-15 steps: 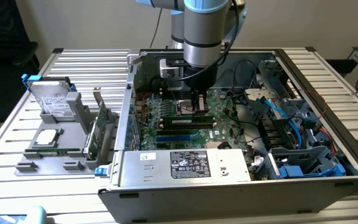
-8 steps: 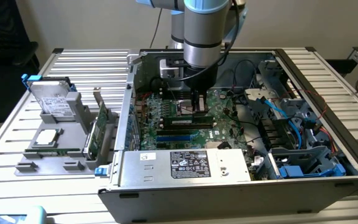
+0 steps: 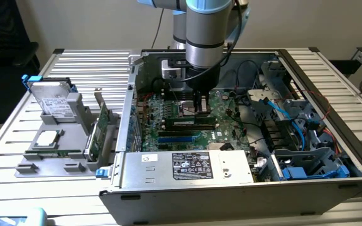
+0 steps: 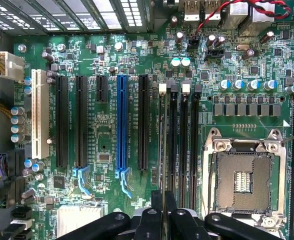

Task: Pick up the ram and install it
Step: 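Insert the ram into the slot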

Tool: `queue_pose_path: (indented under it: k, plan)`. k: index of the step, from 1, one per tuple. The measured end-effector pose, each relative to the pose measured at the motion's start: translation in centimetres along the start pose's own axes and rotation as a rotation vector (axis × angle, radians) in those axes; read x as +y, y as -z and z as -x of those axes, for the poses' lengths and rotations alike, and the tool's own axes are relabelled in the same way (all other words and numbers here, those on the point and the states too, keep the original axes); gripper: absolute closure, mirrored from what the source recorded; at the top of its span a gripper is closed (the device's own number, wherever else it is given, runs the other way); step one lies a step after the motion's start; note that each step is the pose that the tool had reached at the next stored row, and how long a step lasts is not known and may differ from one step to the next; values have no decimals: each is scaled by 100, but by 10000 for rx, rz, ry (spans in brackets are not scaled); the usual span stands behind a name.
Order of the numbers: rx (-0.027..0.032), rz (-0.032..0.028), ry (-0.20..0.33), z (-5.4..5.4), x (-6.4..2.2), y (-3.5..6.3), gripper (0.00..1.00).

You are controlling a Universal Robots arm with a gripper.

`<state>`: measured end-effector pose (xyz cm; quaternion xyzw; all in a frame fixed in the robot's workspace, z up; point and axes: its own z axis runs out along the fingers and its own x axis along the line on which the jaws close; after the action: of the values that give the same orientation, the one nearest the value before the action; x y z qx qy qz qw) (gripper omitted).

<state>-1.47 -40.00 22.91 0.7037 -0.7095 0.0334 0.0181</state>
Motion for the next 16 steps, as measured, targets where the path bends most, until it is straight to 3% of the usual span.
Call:
queue_pose_path:
  k: [16]
  plan:
    - [-1, -1, 8, 6, 1, -9, 86]
